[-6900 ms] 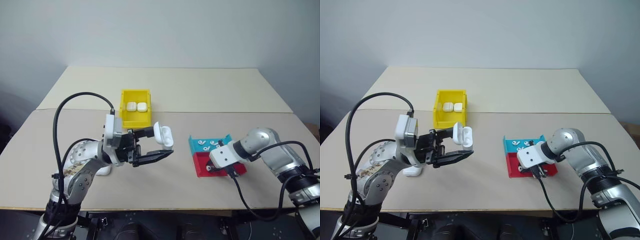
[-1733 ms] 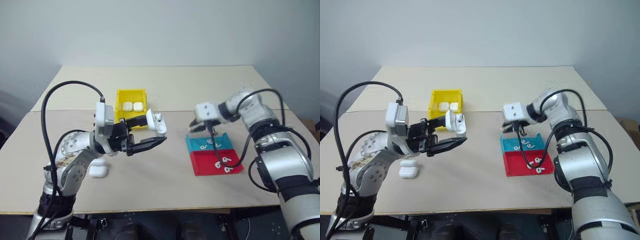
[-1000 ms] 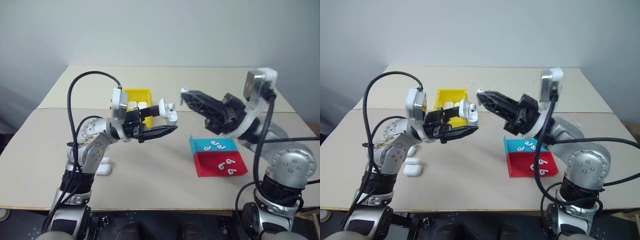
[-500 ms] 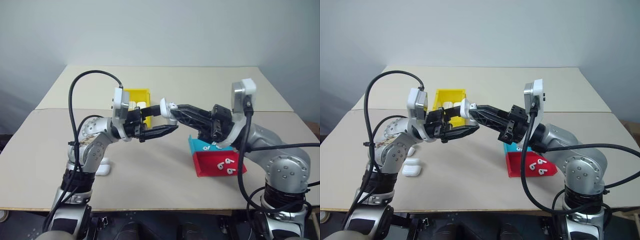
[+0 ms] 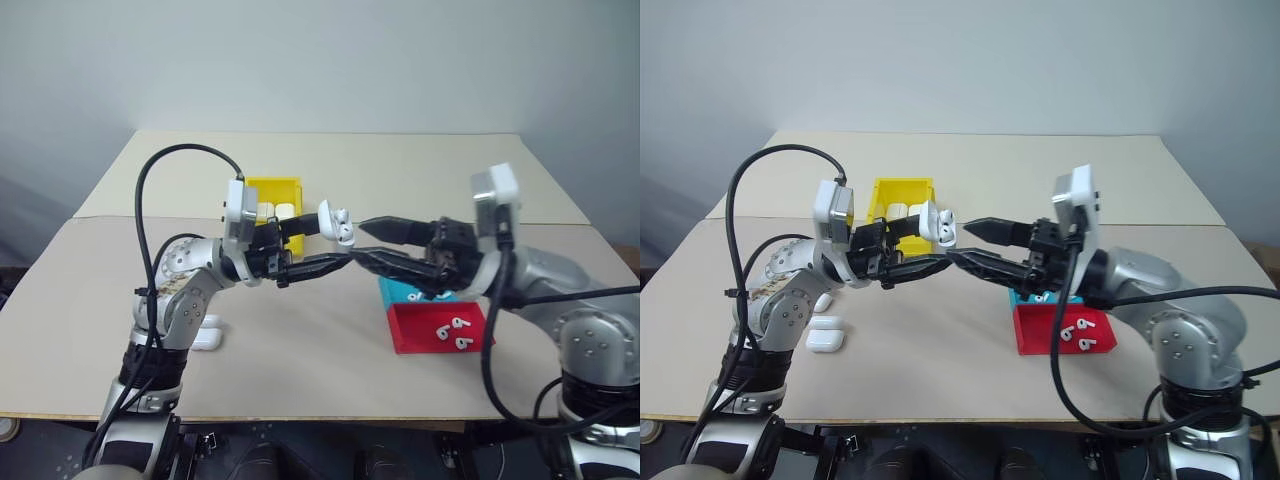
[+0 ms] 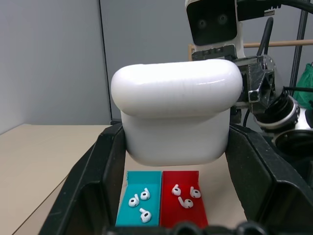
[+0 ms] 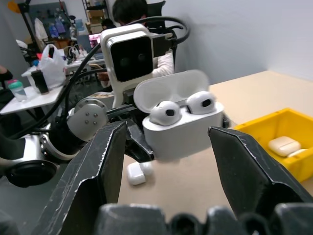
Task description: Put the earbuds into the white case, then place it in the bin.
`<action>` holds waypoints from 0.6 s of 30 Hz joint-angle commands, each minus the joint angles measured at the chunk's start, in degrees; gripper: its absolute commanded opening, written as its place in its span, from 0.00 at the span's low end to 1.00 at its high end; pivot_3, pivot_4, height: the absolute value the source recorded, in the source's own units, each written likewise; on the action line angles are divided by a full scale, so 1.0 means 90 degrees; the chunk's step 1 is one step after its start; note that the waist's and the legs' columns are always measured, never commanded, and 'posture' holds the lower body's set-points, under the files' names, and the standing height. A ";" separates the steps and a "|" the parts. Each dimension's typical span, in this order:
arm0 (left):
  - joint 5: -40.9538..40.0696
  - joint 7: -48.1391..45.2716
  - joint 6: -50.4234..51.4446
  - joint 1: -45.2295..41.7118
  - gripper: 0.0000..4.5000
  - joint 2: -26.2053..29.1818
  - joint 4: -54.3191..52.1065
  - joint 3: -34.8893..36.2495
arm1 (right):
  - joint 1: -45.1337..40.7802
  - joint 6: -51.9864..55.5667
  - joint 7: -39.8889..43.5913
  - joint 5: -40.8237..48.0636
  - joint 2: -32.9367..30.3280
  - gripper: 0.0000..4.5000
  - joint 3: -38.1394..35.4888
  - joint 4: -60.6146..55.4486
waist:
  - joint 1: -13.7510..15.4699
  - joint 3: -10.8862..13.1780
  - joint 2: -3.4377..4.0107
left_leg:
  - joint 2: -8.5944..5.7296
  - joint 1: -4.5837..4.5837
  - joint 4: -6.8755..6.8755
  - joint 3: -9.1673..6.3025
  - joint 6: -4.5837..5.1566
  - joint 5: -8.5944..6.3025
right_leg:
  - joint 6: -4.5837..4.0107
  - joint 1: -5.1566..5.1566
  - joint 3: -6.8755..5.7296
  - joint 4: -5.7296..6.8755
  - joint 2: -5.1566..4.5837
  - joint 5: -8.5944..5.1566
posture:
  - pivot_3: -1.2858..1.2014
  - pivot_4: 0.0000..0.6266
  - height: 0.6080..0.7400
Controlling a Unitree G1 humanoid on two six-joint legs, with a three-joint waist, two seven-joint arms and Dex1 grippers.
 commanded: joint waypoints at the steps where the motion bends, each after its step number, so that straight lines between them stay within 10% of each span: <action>1: 0.0231 -0.0095 -0.0267 -0.0117 0.62 -0.0021 0.0065 -0.0105 | -0.1098 -0.0194 0.0904 -0.0227 -0.0671 0.52 0.0023 0.0563 | -0.0020 0.0000 0.0001 | 0.0000 0.0000 0.0004 0.0000 0.0001 -0.0001 | 0.0000 0.0000 0.0000 0.0002 0.0000 0.0000 | 0.52 0.24 1.00; 8: 0.0629 -0.0224 -0.0492 -0.0419 0.62 -0.0230 0.0536 -0.0375 | -0.3535 -0.0942 0.2460 -0.2520 -0.1177 0.00 0.2185 0.1784 | -0.0084 0.0000 0.0002 | 0.0009 0.0000 -0.0009 0.0006 0.0003 -0.0002 | -0.0002 -0.0013 0.0008 -0.0002 0.0012 0.0000 | 0.52 0.24 1.00; 18: 0.0719 -0.0343 -0.0503 -0.0547 0.62 -0.0331 0.0722 -0.0421 | -0.5275 -0.3182 0.4529 -0.5235 -0.0291 0.00 0.4363 0.3567 | -0.0054 0.0001 0.0003 | 0.0007 -0.0018 0.0011 0.0011 0.0004 -0.0003 | -0.0001 -0.0023 0.0004 0.0004 0.0006 0.0000 | 0.52 0.24 1.00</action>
